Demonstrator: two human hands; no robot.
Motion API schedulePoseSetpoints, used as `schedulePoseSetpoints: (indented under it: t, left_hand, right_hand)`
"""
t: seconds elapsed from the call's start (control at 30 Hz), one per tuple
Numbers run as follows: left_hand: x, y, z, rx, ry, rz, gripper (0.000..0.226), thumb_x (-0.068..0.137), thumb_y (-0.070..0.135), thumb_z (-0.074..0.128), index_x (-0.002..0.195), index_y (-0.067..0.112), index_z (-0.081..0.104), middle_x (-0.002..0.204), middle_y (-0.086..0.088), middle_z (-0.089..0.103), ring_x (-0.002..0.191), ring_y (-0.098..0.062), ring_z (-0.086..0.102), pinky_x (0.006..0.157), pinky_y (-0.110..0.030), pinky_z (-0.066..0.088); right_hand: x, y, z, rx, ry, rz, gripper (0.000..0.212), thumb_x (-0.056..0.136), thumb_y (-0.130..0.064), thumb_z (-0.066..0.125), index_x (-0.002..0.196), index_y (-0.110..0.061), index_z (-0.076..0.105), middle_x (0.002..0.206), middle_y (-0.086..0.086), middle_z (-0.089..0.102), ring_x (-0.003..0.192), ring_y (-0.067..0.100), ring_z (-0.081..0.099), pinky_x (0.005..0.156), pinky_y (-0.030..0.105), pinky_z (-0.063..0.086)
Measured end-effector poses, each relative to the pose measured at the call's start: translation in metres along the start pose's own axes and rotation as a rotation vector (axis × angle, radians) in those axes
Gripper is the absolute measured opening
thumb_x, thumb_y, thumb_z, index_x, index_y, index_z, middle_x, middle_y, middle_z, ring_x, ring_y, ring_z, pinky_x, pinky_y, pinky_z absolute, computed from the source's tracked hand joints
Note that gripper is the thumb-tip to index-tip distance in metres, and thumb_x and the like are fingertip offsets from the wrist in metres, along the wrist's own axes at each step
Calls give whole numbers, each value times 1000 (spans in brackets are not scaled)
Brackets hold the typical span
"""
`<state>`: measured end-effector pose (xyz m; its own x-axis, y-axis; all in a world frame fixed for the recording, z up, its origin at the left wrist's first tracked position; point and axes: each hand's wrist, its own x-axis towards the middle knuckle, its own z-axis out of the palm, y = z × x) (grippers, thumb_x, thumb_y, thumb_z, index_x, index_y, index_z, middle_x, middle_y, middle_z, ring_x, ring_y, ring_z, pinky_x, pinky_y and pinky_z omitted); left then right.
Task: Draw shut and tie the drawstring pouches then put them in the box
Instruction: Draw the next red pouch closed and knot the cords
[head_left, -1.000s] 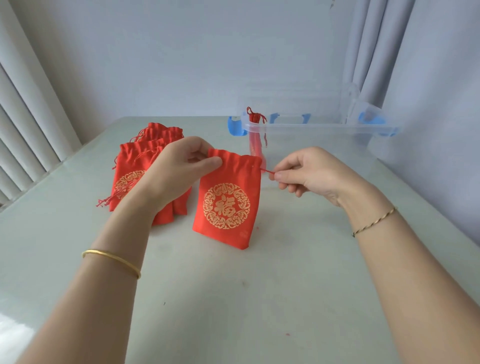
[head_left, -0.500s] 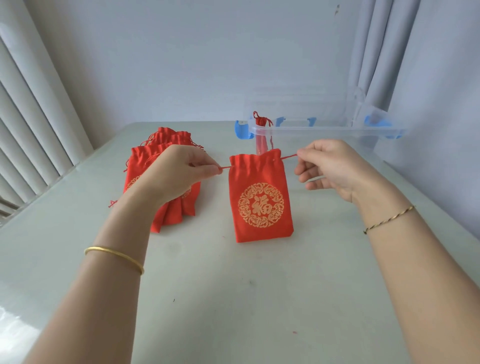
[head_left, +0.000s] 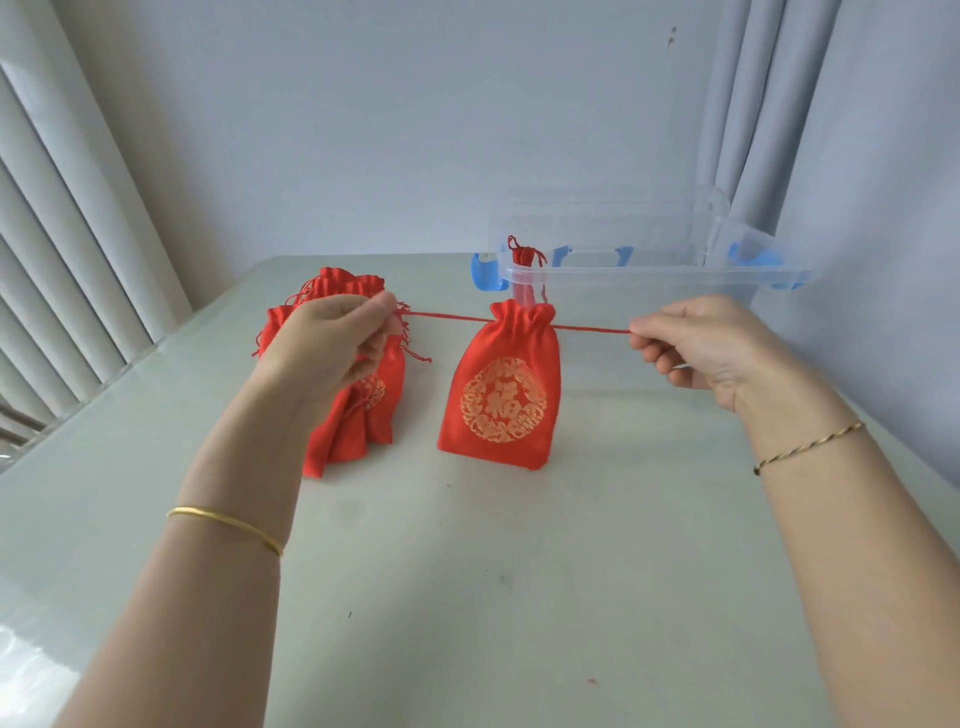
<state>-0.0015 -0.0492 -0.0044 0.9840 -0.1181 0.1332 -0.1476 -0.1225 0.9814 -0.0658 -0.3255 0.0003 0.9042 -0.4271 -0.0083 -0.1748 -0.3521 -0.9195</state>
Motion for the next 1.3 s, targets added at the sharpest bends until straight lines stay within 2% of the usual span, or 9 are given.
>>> schedulePoseSetpoints:
  t: [0.2,0.33,0.43,0.5,0.63,0.87,1.07,1.2,1.3]
  left_hand:
    - [0,7,1,-462,-9,-152,33,95,29,49,63,22,49,55,10,48,53,-5,45,58,-18,37]
    - [-9,26,13,-566,-139,-5,36,98,30,39,64,22,45,83,8,68,87,-9,64,79,-26,43]
    - [-20,38,30,-526,-245,56,34,100,28,35,71,18,49,79,4,70,84,-12,68,84,-30,47]
    - [-26,42,40,-491,-291,72,29,99,25,39,79,14,57,70,3,65,67,-11,64,80,-28,50]
    - [-35,42,48,-253,-365,125,17,91,15,52,98,8,66,74,2,59,63,-8,53,69,-20,51]
    - [-37,39,57,71,-325,221,16,84,17,66,68,16,70,60,-2,49,53,-9,42,55,-17,38]
    - [-32,36,55,-3,-280,212,33,81,20,69,93,-10,65,67,-6,56,55,-10,44,58,-21,38]
    - [-34,37,55,-61,-278,195,20,85,13,62,91,-6,67,62,2,59,54,-9,43,57,-20,37]
    - [-33,37,52,-96,-276,193,16,90,8,55,86,11,70,66,3,64,54,-7,48,55,-16,41]
  right_hand:
    - [2,-2,-1,-77,147,-70,25,83,-11,56,58,-11,57,54,3,49,26,1,36,34,12,30]
    - [-11,-22,6,108,165,-229,26,86,-14,55,61,-13,59,56,0,50,32,0,39,38,13,35]
    - [-26,-37,13,213,34,-320,26,90,-19,56,66,-13,62,57,-2,52,40,2,43,44,16,39]
    - [-33,-44,18,223,-19,-381,26,91,-19,56,67,-14,64,58,-2,54,43,3,45,46,17,40]
    - [-44,-51,28,259,-71,-463,26,90,-20,57,66,-16,65,59,-3,55,48,4,45,49,15,40]
    - [-51,-54,42,269,-178,-507,24,91,-25,57,70,-17,67,72,15,55,61,20,44,56,29,35]
    - [-40,-44,42,192,-213,-317,35,99,-30,37,93,-9,64,79,2,57,62,12,49,55,24,42]
    - [-40,-38,45,104,-363,-304,30,99,-27,41,82,-12,61,72,0,57,65,12,50,56,20,42]
    - [-39,-40,43,182,-316,-345,30,97,-19,44,69,-13,54,65,1,51,59,12,46,54,21,38]
